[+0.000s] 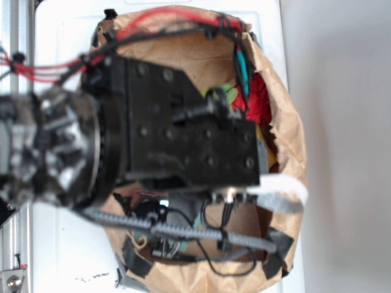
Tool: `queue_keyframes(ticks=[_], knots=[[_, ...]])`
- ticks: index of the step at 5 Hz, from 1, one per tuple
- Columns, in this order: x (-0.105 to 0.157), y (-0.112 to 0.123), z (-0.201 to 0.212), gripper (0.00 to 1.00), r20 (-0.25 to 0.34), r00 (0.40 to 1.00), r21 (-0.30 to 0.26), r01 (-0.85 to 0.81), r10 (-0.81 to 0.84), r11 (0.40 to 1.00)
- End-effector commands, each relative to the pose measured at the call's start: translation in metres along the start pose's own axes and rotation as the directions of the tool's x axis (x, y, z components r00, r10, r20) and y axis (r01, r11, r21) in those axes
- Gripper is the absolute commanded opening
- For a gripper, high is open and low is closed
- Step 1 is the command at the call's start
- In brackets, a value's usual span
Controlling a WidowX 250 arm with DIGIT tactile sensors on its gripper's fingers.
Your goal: Grab the blue cloth.
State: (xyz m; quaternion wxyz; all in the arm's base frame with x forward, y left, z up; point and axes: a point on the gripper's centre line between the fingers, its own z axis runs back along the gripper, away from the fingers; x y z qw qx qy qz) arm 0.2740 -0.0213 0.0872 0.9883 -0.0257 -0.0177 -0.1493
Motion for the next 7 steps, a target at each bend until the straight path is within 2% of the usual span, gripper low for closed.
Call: queue_keyframes(ticks=[1, 2, 3, 4, 5, 6, 7], knots=[[0.006, -0.004, 0.015, 1.0, 0.048, 0.998, 0.017, 0.03, -0.031, 0.999], [0.006, -0.004, 0.015, 1.0, 0.048, 0.998, 0.017, 0.03, -0.031, 0.999], [0.011, 0.001, 0.006, 1.0, 0.077, 0.989, -0.121, 0.138, -0.13, 0.983], [0.022, 0.013, 0.007, 1.0, 0.114, 0.981, -0.218, 0.179, -0.157, 0.959], [0.031, 0.024, 0.012, 1.0, 0.134, 0.981, -0.285, 0.175, -0.142, 0.943], [0.035, 0.028, 0.004, 1.0, 0.137, 0.977, -0.323, 0.199, -0.162, 0.925], [0.033, 0.022, -0.005, 1.0, 0.14, 0.969, -0.348, 0.24, -0.203, 0.906]])
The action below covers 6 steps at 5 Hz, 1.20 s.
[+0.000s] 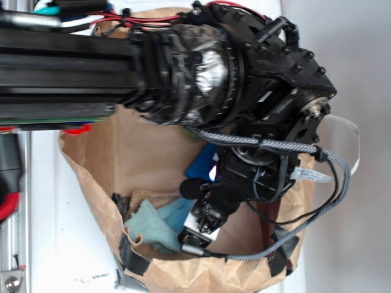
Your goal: Grab the blue cloth.
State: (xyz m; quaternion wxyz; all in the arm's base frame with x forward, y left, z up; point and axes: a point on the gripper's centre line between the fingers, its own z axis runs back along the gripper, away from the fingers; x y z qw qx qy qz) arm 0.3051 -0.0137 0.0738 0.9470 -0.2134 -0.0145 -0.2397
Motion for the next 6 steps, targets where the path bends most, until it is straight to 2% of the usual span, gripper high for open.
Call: queue_keyframes(ticks=[1, 3, 5, 6], knots=[[0.0, -0.009, -0.002, 1.0, 0.023, 0.992, -0.001, 0.121, -0.121, 0.993], [-0.017, -0.045, 0.006, 1.0, 0.007, 0.984, -0.014, 0.178, -0.178, 0.984], [-0.023, -0.059, 0.017, 1.0, 0.01, 0.984, -0.061, 0.181, -0.18, 0.982], [-0.022, -0.061, 0.003, 1.0, -0.003, 0.984, -0.048, 0.178, -0.179, 0.983]])
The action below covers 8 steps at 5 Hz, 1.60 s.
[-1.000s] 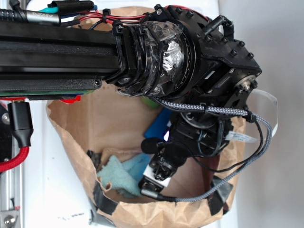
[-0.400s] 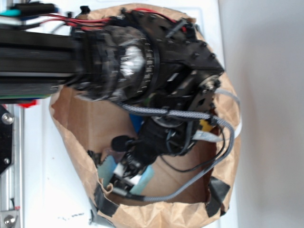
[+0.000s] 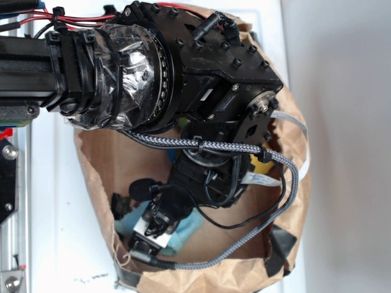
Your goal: Grab the blue cloth.
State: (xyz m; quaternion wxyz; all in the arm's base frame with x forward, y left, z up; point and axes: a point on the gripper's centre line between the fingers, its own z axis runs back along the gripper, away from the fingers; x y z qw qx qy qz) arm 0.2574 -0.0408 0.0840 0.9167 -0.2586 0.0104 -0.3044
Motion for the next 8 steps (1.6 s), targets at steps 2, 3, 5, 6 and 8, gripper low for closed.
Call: queue_keyframes(ticks=[2, 3, 5, 6, 8], knots=[[0.013, -0.026, -0.021, 1.0, 0.005, 0.998, 0.08, 0.057, -0.058, 0.995], [0.014, -0.03, -0.031, 1.0, -0.012, 0.998, 0.091, 0.07, -0.069, 0.993], [0.012, -0.029, -0.04, 1.0, -0.022, 0.997, 0.126, 0.083, -0.08, 0.989], [0.015, -0.027, -0.039, 0.0, -0.005, 0.998, 0.135, 0.065, -0.065, 0.989], [0.017, -0.022, -0.036, 0.0, 0.019, 0.999, 0.149, 0.043, -0.047, 0.988]])
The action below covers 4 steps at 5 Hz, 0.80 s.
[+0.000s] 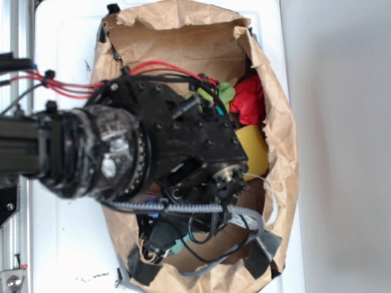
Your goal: Grab the blue cloth.
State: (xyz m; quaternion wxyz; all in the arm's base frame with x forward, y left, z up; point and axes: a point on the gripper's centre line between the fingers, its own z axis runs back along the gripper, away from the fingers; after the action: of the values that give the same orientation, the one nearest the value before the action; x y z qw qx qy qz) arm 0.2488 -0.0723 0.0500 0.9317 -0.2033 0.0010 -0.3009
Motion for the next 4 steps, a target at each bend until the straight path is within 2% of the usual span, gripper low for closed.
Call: queue_keyframes(ticks=[1, 3, 4], knots=[[0.012, -0.006, 0.014, 0.0, 0.048, 0.998, 0.042, 0.041, -0.043, 0.998], [0.017, 0.005, 0.025, 0.0, 0.08, 0.997, 0.04, -0.003, 0.0, 0.999], [0.017, 0.013, 0.034, 0.0, 0.108, 0.993, 0.066, -0.048, 0.04, 0.997]])
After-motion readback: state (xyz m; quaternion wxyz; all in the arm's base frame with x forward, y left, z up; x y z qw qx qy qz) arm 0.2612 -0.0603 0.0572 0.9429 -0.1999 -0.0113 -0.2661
